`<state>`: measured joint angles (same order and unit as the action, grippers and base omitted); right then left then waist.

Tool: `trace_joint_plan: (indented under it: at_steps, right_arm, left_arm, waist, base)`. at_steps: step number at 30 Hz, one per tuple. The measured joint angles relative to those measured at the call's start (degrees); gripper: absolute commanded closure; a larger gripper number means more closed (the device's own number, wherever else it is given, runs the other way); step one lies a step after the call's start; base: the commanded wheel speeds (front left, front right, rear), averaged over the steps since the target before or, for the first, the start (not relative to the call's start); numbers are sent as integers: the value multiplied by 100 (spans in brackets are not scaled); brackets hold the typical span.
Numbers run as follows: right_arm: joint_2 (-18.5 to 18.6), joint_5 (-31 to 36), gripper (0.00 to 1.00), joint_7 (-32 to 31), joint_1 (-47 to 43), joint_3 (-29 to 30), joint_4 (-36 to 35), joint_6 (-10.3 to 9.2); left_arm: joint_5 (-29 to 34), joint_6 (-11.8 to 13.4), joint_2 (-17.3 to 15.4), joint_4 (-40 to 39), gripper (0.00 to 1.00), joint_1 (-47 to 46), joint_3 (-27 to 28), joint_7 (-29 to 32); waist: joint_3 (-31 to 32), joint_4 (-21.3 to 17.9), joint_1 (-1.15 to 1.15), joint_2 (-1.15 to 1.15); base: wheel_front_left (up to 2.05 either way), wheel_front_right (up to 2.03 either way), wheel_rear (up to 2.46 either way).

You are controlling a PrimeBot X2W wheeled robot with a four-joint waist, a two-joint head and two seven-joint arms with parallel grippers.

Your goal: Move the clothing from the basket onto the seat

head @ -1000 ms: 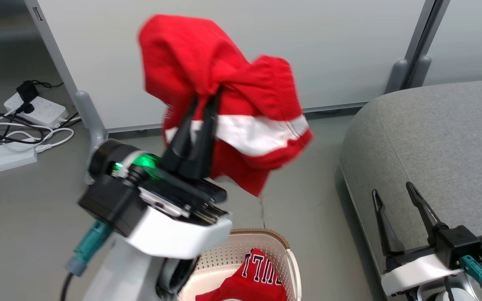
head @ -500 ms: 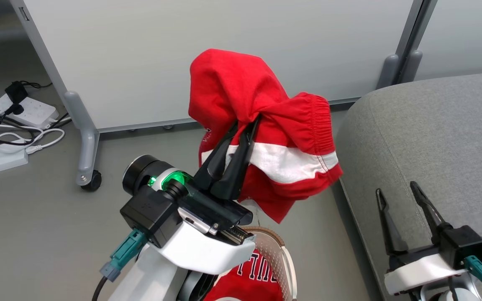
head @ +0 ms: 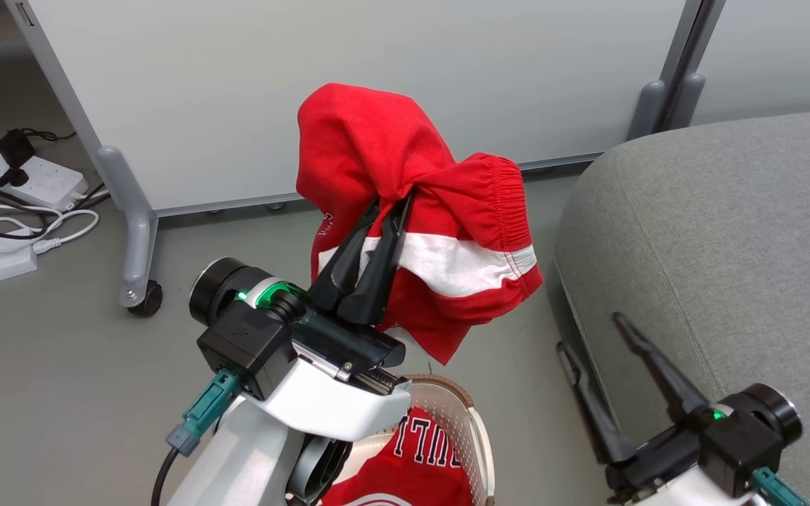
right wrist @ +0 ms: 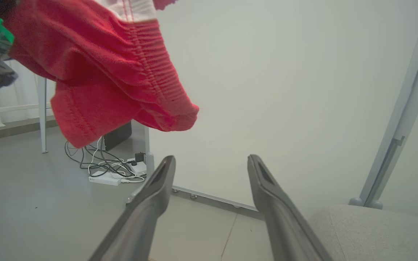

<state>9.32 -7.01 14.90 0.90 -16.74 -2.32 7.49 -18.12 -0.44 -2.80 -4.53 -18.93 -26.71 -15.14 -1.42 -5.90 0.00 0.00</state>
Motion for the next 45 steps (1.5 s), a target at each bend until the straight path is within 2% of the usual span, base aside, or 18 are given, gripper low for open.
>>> trace_joint_plan:
  at_steps: [3,6,10,16,27,35,45]
  right_arm:
    - [285,-275,0,1,-5,-407,-422,0]
    - [567,-281,0,1,82,-776,-690,0]
    - [653,-375,0,1,202,-993,-858,0]
    - [677,-448,0,0,357,-1067,-921,0]
    - [784,-517,0,1,598,-984,-647,0]
    - [820,-501,0,1,700,-984,-322,0]
    - [840,-436,0,1,701,-799,-234,0]
  left_arm:
    - [16,-9,2,43,100,-2,31,0]
    - [44,-40,-1,103,100,-3,23,0]
    - [235,-126,1,212,100,-3,-104,0]
    - [259,-179,0,287,100,-3,-221,0]
    - [460,-601,0,405,100,-37,-799,0]
    - [486,-675,0,349,100,-77,-993,0]
    - [522,-682,-1,359,100,-83,-924,0]
  waist:
    - [-1,-18,0,0]
    - [6,-32,0,0]
    - [6,-35,0,0]
    - [-6,-6,0,0]
    - [-3,101,0,0]
    - [3,158,0,0]
    - [7,136,0,0]
  base:
    - [0,0,0]
    - [0,0,0]
    - [0,0,0]
    - [0,0,0]
    - [0,0,0]
    - [0,0,0]
    - [0,0,0]
